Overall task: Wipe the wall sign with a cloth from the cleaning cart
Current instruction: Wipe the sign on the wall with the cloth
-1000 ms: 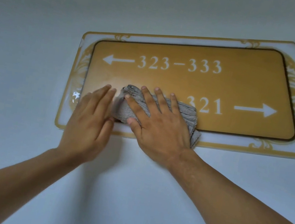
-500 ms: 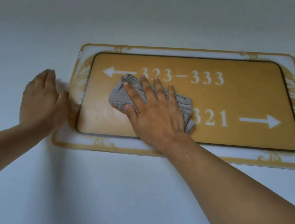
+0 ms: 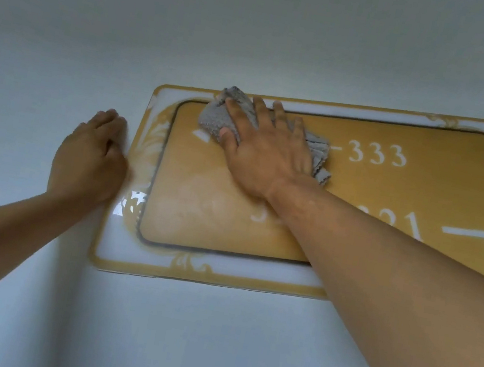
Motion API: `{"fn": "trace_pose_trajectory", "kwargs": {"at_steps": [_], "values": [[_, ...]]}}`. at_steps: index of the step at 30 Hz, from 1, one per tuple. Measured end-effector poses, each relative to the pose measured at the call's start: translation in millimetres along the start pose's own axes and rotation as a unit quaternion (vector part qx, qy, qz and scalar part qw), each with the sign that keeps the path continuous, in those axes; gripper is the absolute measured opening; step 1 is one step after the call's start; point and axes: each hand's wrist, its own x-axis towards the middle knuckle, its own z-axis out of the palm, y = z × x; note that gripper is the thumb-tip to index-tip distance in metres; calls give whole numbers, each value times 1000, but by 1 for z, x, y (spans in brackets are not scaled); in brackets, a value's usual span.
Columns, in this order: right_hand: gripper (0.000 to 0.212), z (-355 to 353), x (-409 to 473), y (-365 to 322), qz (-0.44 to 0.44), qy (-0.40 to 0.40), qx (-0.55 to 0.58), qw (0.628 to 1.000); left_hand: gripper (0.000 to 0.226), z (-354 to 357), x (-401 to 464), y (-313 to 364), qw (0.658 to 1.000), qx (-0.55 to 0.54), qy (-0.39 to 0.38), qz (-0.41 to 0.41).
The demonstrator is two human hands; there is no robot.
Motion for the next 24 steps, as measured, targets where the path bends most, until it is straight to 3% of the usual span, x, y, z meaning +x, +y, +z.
{"fn": "trace_pose_trajectory", "kwargs": {"at_steps": [5,24], "values": [[60,2,36,-10,31,6,13,999,53,1,3,-15,999,-34,33,-6],[62,2,89,-27,58,12,-15,998,51,3,2,-13,998,-48,46,-6]]}}
